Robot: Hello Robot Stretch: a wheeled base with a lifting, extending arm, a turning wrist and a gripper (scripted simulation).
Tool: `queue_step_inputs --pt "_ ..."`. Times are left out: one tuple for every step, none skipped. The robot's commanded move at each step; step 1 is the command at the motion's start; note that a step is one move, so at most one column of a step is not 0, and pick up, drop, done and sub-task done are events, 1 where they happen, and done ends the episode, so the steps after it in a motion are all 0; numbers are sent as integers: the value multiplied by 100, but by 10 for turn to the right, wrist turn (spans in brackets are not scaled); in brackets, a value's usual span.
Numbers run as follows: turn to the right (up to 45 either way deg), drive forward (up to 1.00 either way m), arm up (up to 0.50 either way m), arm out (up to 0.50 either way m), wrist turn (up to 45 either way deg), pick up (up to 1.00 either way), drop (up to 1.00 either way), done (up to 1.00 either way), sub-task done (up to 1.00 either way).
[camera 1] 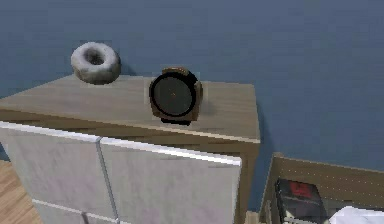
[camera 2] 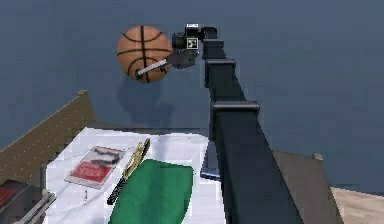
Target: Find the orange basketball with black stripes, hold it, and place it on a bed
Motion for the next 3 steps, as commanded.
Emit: queue_step_inputs --pt "0 0 0 0 360 0 0 0 0" --pt "0 0 -40 0 0 0 0 0 0" --pt "0 0 -32 0 0 0 0 0 0"
